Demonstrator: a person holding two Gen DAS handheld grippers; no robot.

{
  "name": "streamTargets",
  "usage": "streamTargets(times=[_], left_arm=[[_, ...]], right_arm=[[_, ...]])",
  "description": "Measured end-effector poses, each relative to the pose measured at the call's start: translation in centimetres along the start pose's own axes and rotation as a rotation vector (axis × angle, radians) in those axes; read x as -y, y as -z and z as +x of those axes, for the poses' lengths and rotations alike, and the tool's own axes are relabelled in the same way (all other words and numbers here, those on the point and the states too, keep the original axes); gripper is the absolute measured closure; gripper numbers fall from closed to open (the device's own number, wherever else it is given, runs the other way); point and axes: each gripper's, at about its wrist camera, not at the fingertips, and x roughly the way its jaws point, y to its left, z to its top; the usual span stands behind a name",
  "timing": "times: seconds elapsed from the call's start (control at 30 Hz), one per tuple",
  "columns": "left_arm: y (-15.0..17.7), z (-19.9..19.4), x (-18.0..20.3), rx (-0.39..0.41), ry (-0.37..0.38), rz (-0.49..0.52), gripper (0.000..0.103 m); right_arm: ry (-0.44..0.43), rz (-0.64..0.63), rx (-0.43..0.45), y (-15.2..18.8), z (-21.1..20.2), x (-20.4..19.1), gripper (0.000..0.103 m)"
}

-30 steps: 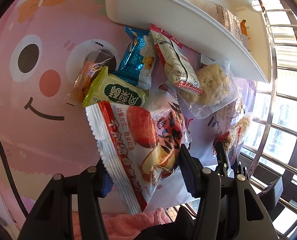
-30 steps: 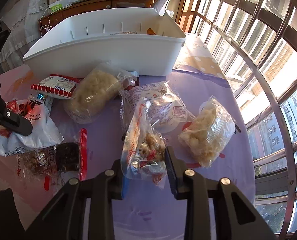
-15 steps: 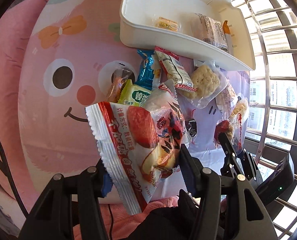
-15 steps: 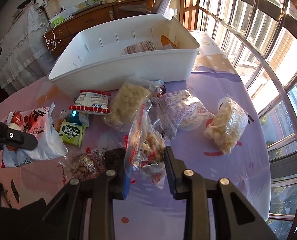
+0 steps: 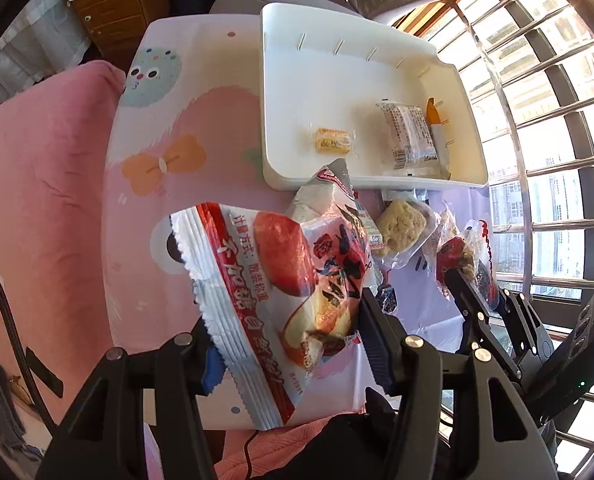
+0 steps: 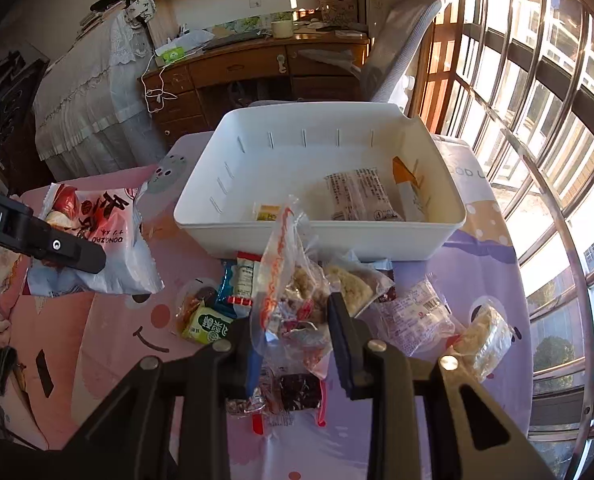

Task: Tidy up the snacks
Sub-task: 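Carry both packets over the white tray and open both tools to drop them, then withdraw both open tools from the tray toward the remaining snacks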

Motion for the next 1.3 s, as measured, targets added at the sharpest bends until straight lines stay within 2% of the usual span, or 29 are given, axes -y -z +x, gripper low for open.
streamTargets(times=[0.33,0.53,0.67,0.8,0.87,0.93,1.3], left_arm=[[-5.6,-1.2,1.6,0.087,-0.029,0.030,0.047],[-7.7,0.1,2.9,0.123,-0.011,0.045,0.047],[-8.8,0.6,3.9,0.175,0.024,0.069,0.047],[-9.5,0.9,4.9,0.216,0.028,0.103,0.047],[-9.8,1.0,5.1,0.232,0.038,0.102,0.042],[-10.0,1.1,5.3,0.234,0.035,0.101,0.031],[-8.8,1.0,6.0,0.218,0.038,0.133,0.031]], right_arm=[[-0.033,-0.026,0.079,-5.2,0.7,0.6,0.073],[-0.054,-0.002,0.103,-7.1,2.2,2.1,0.073],[-0.063,0.024,0.095,-7.9,3.5,2.9,0.073],[-0.081,0.047,0.081,-8.3,4.5,3.4,0.071],[-0.093,0.050,0.082,-8.4,4.8,3.5,0.071],[-0.084,0.041,0.075,-8.4,5.0,3.5,0.071],[-0.065,0.107,0.043,-7.5,4.4,4.9,0.062]])
